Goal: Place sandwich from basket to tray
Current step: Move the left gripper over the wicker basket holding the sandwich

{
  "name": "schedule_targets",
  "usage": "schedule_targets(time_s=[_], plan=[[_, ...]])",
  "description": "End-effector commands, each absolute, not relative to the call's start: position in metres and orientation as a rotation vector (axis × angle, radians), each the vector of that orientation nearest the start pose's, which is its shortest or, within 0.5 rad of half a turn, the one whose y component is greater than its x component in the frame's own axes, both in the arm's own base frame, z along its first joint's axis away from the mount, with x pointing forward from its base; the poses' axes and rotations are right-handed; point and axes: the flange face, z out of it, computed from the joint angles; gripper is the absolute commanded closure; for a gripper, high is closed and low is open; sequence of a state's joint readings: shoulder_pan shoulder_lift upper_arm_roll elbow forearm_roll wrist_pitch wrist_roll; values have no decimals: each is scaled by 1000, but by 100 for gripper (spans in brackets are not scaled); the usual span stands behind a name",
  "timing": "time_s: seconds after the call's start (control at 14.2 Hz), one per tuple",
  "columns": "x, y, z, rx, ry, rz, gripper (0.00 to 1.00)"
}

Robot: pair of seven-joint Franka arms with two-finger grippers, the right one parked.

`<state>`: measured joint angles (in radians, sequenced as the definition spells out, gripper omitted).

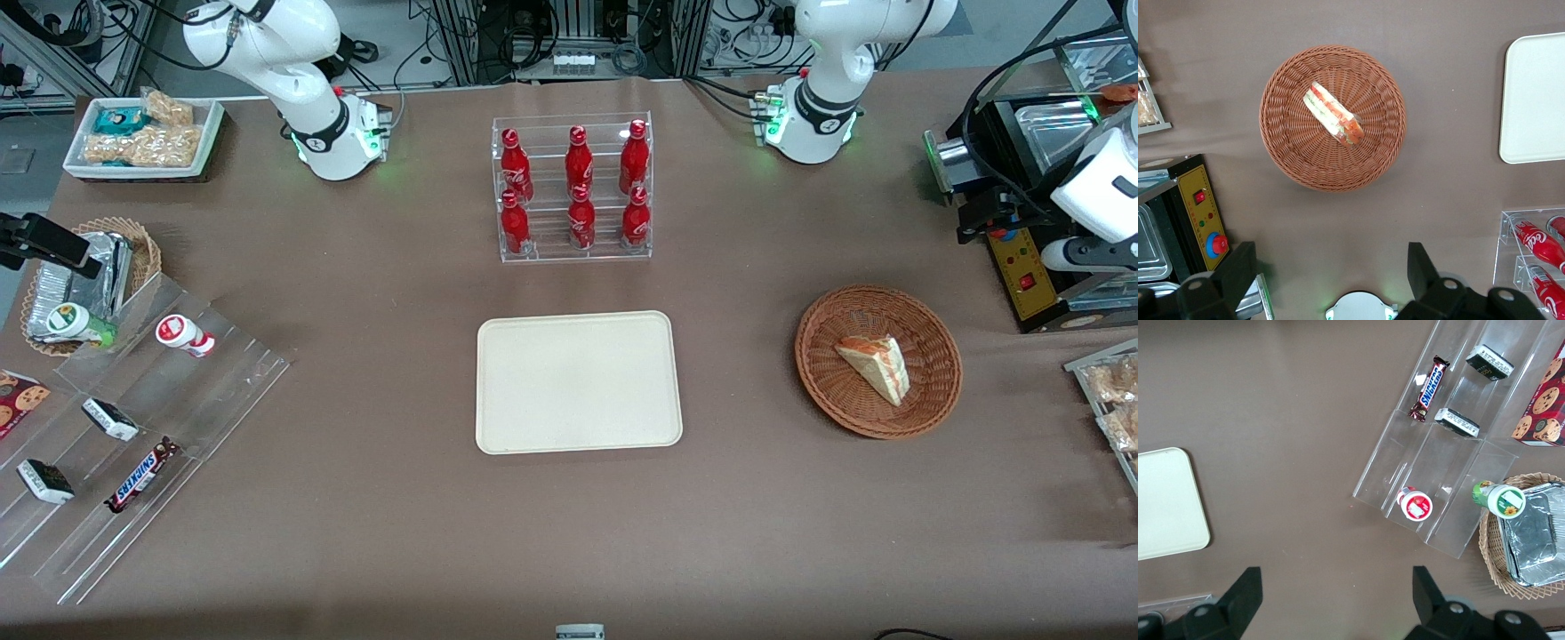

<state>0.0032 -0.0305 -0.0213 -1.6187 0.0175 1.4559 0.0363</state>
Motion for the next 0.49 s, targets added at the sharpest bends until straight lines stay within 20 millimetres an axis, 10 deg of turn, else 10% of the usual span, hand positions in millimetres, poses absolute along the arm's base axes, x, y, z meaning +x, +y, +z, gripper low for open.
schedule_targets(time_s=[0.0, 0.42], plan=[[527, -9, 612, -3107, 100, 218, 0], [526, -7, 595, -3094, 89, 324, 0]])
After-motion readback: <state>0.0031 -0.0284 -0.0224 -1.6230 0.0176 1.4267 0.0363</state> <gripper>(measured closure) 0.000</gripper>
